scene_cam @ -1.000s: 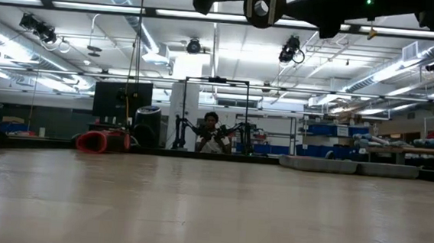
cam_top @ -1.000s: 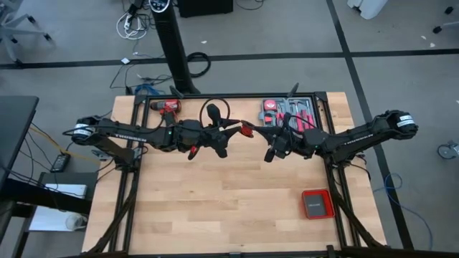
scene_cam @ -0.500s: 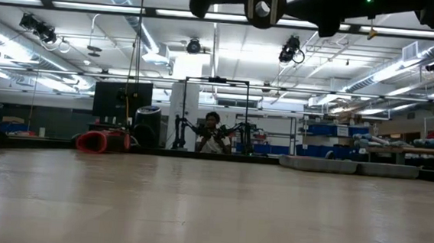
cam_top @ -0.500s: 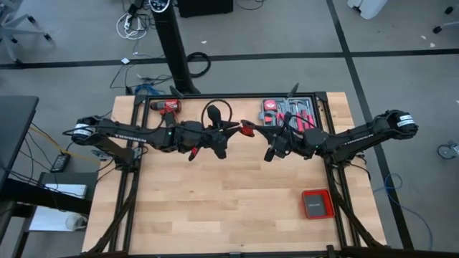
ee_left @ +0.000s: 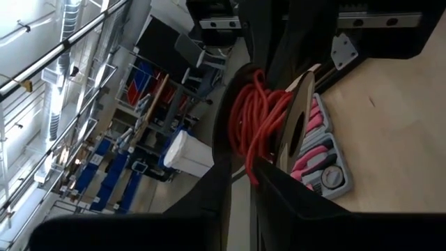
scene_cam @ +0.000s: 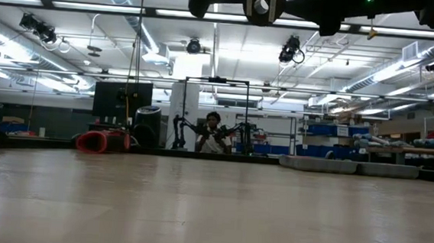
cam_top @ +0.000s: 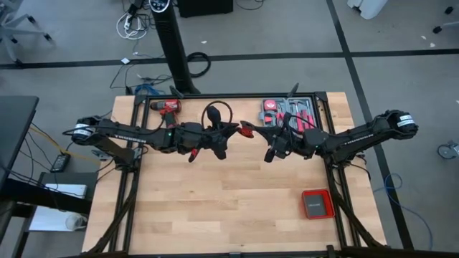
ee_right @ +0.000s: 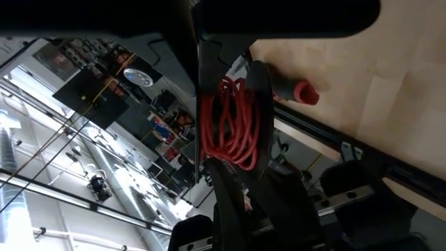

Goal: Coil cords
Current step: Uncoil the red wire from the black spool

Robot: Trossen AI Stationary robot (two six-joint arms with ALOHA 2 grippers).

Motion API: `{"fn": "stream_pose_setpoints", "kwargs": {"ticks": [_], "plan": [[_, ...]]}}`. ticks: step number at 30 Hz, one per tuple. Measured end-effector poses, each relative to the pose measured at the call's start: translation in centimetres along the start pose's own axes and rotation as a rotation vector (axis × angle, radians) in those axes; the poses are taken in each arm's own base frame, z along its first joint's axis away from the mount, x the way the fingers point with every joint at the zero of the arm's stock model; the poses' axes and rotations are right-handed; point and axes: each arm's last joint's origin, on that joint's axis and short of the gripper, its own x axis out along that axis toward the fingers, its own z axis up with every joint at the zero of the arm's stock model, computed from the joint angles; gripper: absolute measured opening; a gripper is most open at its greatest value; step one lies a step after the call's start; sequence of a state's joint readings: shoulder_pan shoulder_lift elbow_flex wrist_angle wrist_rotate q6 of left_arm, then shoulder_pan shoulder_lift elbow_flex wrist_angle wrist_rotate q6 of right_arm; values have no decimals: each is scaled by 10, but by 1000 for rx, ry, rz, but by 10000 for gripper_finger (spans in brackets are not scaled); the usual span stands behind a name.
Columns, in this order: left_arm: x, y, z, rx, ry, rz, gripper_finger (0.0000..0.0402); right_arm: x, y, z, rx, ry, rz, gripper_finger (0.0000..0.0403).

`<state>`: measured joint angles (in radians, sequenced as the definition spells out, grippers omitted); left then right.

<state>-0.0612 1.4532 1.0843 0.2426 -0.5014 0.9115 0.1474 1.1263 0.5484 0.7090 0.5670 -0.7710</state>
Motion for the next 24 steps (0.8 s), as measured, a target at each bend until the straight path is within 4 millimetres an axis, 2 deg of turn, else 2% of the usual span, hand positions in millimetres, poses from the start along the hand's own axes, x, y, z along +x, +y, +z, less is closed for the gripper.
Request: {"fn": "stream_pose_setpoints", "kwargs": {"ticks": [5, 11, 24], "plan": [[0, -1, 0, 5, -7, -18, 53, 0, 0, 0, 0, -2, 3, 0], [0, -1, 0, 1, -7, -22, 7, 0, 0, 0, 1, -5, 6, 0], [-2, -2, 4, -23, -27, -13, 1, 0, 1, -2, -14, 28, 5, 0]]}}
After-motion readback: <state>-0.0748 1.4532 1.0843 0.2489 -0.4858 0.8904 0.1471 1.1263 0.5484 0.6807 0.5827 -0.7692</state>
